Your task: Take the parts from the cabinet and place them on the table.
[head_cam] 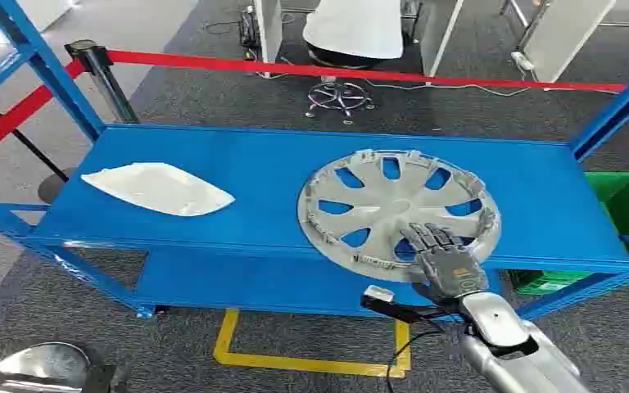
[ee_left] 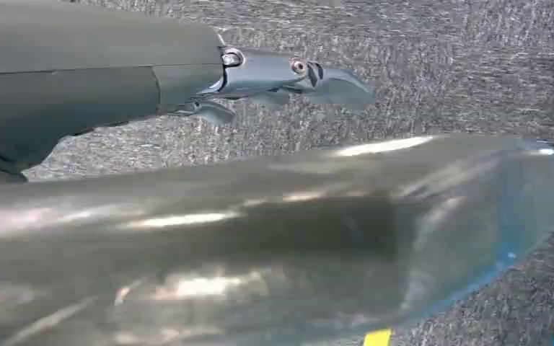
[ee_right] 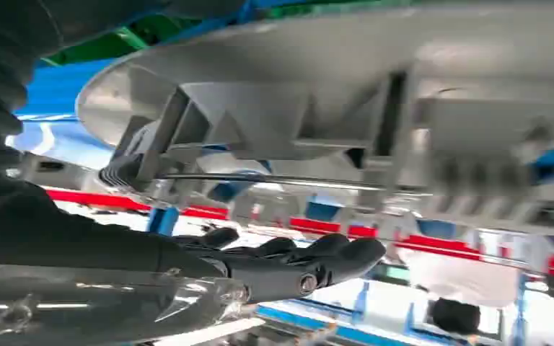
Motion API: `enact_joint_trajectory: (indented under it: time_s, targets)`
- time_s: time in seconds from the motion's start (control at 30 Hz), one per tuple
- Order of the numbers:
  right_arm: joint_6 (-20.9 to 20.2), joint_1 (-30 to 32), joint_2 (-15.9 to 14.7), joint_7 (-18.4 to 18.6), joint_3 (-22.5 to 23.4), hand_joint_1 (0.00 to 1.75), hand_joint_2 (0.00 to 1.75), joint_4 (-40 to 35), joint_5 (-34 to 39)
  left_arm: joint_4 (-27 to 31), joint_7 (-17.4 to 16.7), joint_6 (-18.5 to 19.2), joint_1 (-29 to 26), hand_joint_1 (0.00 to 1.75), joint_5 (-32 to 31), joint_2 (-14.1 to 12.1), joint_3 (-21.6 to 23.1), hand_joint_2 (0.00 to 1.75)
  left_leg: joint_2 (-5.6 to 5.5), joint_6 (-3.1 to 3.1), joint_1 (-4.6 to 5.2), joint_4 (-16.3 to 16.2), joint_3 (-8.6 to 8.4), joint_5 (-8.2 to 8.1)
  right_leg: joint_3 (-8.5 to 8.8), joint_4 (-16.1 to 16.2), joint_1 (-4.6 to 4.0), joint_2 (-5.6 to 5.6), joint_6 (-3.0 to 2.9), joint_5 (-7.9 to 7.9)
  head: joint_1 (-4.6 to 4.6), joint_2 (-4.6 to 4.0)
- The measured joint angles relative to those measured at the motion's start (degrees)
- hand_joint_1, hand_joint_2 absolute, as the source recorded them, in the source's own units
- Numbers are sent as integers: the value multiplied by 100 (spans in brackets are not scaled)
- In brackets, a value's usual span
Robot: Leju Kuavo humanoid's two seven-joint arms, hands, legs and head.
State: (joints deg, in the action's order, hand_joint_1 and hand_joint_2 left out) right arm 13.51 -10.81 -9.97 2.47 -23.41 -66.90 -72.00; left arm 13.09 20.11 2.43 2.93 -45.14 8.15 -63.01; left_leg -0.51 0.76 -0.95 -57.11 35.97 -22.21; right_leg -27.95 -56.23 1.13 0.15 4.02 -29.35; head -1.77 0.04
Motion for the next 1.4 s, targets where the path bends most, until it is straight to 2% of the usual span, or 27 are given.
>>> enact_joint_trajectory:
  time_s: [0.03,0.07,0.1,1.13,1.27,1.33,1.37,1.4]
  targets:
    - [-4,-7,9,9,33,9,175,28,11,0,0,9,0,0,-28,0,-4,0,0,0,0,0,0,0,0,0,0,0,0,0,-2,0]
    - [0,-12,15,9,68,38,175,70,22,0,0,11,0,0,-39,-2,-7,0,0,0,0,0,0,0,1,0,0,-1,0,0,0,0]
    - [17,-15,24,9,87,173,175,104,39,0,0,13,0,0,-48,-2,-9,0,0,0,0,0,0,0,0,0,0,-1,0,0,0,0]
    - [227,-105,111,-24,205,175,175,319,33,0,11,44,1,0,-109,-9,-37,0,-3,0,-1,1,-5,0,5,0,0,-4,-2,-6,-2,0]
    - [269,-25,114,-66,205,175,175,185,-26,0,26,48,0,0,-151,-9,-44,0,-3,0,-1,1,-5,-1,5,0,0,-4,-2,-6,-2,0]
    - [414,88,114,-118,205,175,175,8,-59,0,90,70,-2,0,-153,-9,-46,0,-3,0,-1,1,-5,-1,5,0,0,-4,-3,-6,-2,0]
    - [492,177,114,-138,205,175,175,-112,-90,0,125,83,-2,0,-151,-9,-50,175,-4,1,-1,1,-4,-2,5,0,0,-7,-3,-6,-2,0]
    - [578,279,114,-166,203,175,175,-243,-107,0,147,83,-2,0,-151,-9,-59,175,-5,2,-1,1,-4,-3,5,0,0,-11,-3,-7,0,0]
